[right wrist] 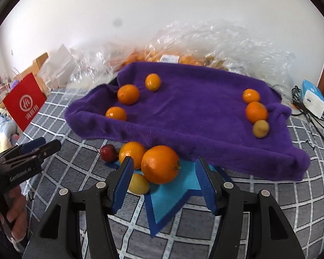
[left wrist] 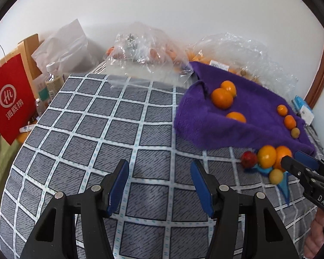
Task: Organize fruits
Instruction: 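Grasp a large orange on the star mat with the right tool, then lift the large orange in the right tool while the left tool grasps the red fruit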
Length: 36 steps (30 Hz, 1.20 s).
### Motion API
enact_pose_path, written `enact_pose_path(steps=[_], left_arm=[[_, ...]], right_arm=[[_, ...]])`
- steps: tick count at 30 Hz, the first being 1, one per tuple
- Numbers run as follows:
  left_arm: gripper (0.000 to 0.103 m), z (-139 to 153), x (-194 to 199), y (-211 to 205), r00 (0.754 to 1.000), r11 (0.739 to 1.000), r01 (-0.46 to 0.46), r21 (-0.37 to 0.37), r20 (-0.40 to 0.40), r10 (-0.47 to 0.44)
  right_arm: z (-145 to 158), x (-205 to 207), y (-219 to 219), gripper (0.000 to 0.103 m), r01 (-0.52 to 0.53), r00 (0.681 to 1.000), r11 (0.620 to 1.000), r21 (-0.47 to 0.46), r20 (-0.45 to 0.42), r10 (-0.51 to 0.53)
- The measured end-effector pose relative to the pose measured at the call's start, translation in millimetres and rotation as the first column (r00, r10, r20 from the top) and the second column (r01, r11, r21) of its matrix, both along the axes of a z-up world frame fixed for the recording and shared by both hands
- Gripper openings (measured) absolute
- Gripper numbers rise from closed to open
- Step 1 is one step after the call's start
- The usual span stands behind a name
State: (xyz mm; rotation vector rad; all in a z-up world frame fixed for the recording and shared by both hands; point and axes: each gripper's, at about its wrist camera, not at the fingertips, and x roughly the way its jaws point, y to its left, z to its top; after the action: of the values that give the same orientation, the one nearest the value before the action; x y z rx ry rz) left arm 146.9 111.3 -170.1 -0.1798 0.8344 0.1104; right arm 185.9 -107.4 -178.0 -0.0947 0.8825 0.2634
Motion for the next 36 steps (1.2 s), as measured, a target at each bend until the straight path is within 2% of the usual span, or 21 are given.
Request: enact_pose_path(steps=[3, 7, 14, 18, 23, 32, 36], left_arm=[[0.057, -2.0, -3.4, -0.1, 1.000, 1.000, -0.007, 0.004, 0.007, 0.007], [0.057, -3.6, -2.8, -3.2, 1.000, 1.000, 0.009, 0.009, -0.008, -0.009], [0.057, -3.6, -4.2, 1.6, 1.000, 1.000, -0.013, -0.016, -0.006, 0.013], [0.057, -3.6, -4.5, 0.3, 1.000, 1.000, -0.005, -0.011, -0.006, 0.005], [0.057, -4.0, -4.6, -5.7, 1.000, 1.000, 0.017, 0.001, -0.010, -0.017], [0.057, -4.3, -4.7, -9.5, 0.999, 0.999, 0.045, -0.010, -0.005, -0.045], [0.057, -2.6, -7.7, -9.3, 0.998, 0.998, 0.054, -0.025, 0.012, -0.054]], right_arm=[[-7.1, 5.8, -0.7, 0.055, 0.012, 1.000, 1.000, 0.019, -0.025, -0.012], [-11.8, 11.3, -1.3, 0.042, 0.006, 0.999, 0.999, 0.053, -0.037, -0.004], [-0.5, -0.7, -18.9, 0.041, 0.012, 1.000, 0.996, 0.083, -0.016, -0.011], [9.8, -18.2, -45.7, 0.041, 0.041, 0.999, 0.999, 0.019, 0.015, -0.042], [-3.2, -34.3, -74.0, 0.042, 0.060, 0.998, 0.998, -0.021, -0.018, -0.060], [-18.0, -31.2, -88.2, 0.041, 0.129, 0.992, 0.992, -0.004, -0.013, -0.129], [-18.3, -31.2, -96.0, 0.040, 0.151, 0.988, 0.987, 0.045, -0.015, -0.151]])
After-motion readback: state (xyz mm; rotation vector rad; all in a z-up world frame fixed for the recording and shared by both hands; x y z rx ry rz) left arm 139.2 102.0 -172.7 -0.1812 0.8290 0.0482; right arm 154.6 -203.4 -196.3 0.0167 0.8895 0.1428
